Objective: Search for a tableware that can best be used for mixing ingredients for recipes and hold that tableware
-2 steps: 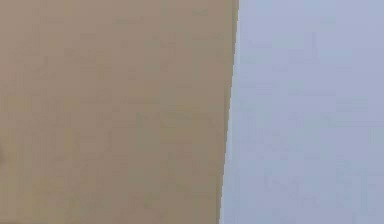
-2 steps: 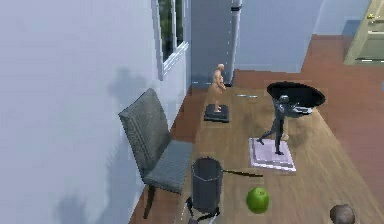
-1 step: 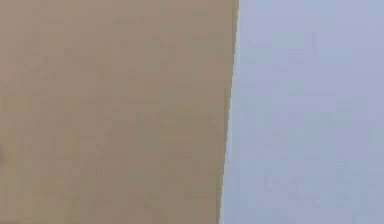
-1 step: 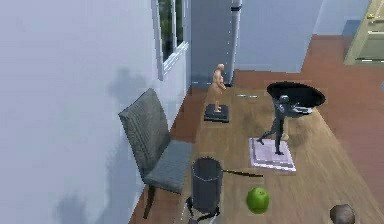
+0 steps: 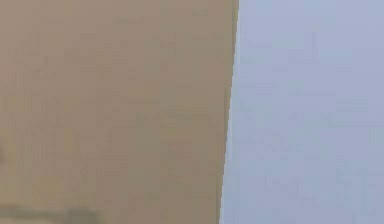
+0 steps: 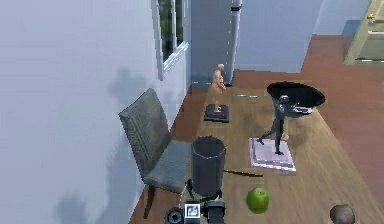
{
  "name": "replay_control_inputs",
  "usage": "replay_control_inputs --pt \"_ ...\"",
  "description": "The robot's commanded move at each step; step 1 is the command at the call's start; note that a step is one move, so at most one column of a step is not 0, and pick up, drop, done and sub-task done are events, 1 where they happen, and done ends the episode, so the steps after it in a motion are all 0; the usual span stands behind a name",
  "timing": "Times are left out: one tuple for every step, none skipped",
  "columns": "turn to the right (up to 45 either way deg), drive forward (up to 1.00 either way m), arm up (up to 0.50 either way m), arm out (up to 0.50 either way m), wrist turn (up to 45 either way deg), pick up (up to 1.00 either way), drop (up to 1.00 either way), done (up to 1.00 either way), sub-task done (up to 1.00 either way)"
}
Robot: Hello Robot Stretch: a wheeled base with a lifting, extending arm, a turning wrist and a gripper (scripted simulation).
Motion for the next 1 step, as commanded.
replay_control_inputs --pt "0.0 0.00 0.00 0.00 0.0 0.00 0.00 1.00 0.00"
